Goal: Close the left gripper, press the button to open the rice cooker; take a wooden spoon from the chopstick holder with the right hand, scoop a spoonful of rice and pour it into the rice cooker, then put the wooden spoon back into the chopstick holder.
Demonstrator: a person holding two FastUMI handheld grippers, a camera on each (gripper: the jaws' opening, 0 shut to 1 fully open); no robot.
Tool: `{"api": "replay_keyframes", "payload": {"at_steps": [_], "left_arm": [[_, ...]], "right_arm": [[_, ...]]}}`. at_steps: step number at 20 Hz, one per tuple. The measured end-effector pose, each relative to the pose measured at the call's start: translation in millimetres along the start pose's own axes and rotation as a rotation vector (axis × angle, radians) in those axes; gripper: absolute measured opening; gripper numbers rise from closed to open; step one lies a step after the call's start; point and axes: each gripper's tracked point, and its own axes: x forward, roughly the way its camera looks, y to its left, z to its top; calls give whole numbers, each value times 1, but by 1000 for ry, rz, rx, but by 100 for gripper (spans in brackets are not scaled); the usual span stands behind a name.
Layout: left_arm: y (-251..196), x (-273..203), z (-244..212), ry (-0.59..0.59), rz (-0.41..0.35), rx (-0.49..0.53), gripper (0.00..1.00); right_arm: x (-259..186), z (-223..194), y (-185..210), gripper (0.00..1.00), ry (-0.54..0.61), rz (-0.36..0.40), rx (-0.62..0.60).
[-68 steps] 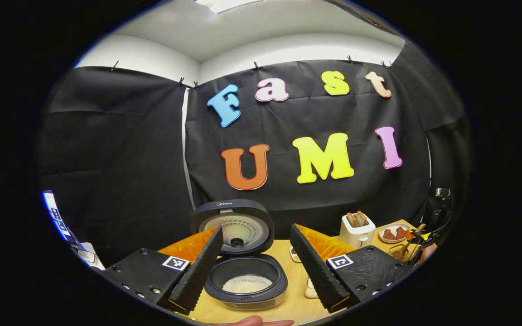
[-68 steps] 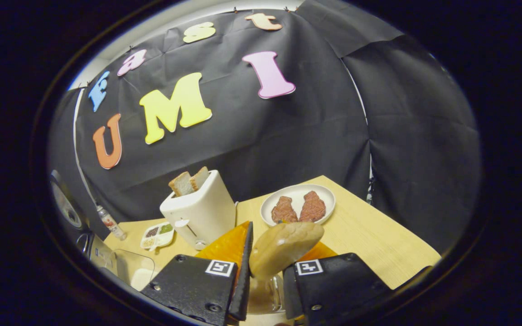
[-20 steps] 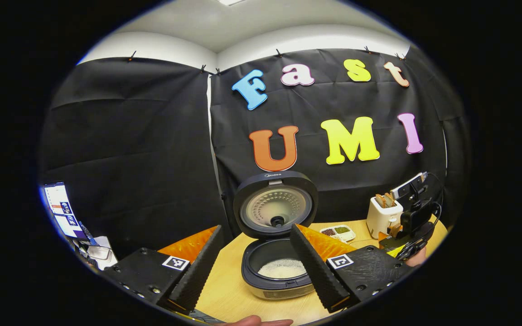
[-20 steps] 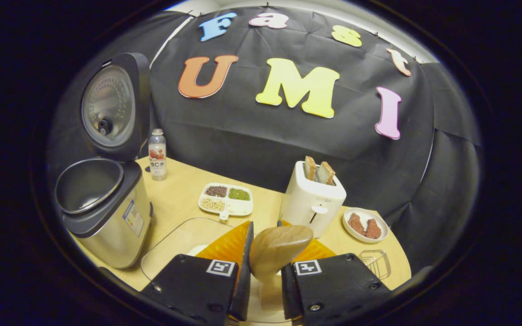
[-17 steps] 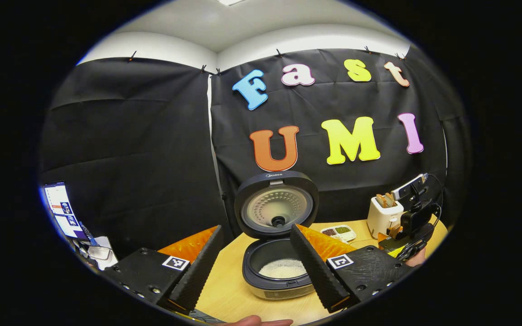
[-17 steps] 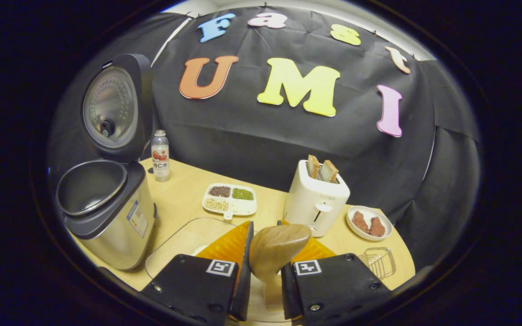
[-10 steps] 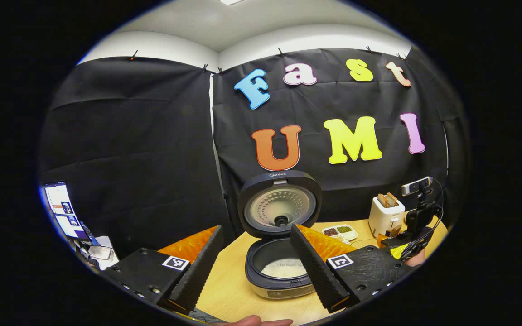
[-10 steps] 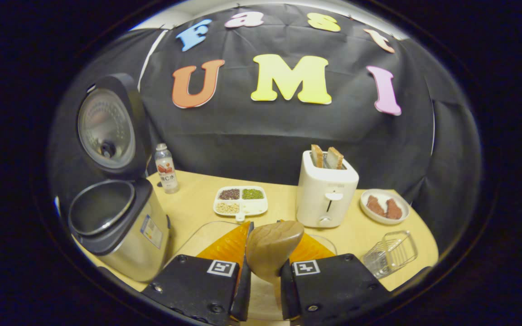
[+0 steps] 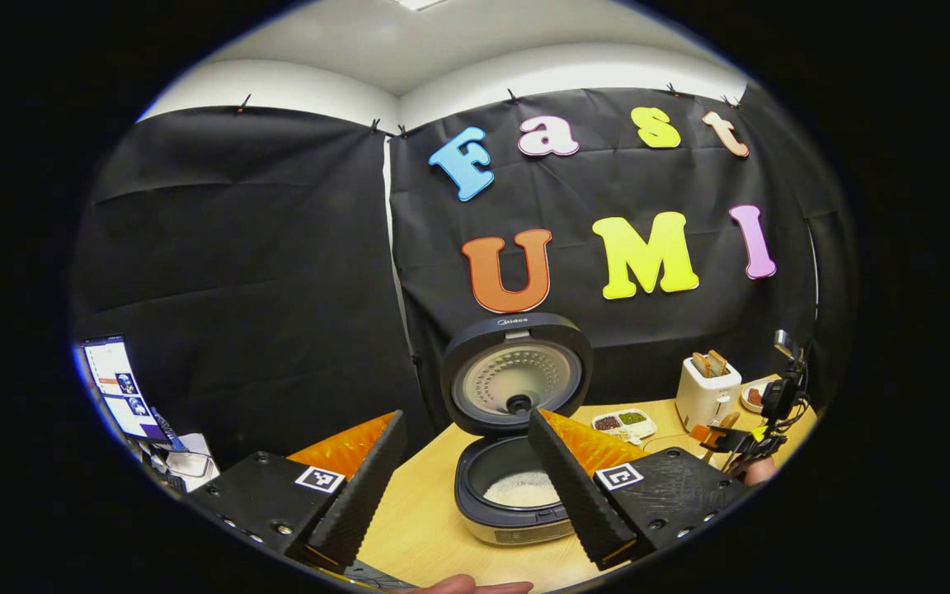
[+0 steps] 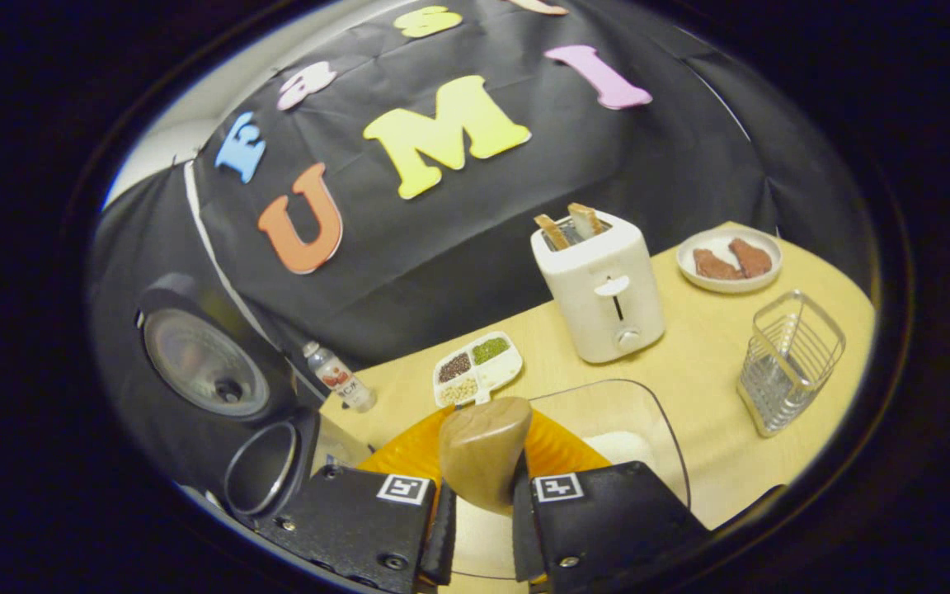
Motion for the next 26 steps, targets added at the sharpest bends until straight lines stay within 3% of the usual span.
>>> {"api": "replay_keyframes", "payload": {"at_steps": [7,8,13,21,22,23,26], "left_arm": [[-7,4,6,-7,-12,-6,95],[-7,4,5,-8,-13,-5,95],[-5,4,5,-3,-10,7,95],[-4,4,12,-13,-17,18,95],[-4,4,13,-14,-17,17,95],[-4,3,13,-16,-20,17,95],[-3,1,15,-25,-20,22,95]], "right_arm": [[-1,8,-24,33,-20,36,285],[-4,6,-26,28,-21,44,319],[-4,13,-37,33,-41,84,484],[-14,53,-33,32,-115,158,644],[-16,57,-33,37,-125,170,685],[-18,62,-34,32,-133,170,709],[-23,68,-32,32,-143,164,676]]}}
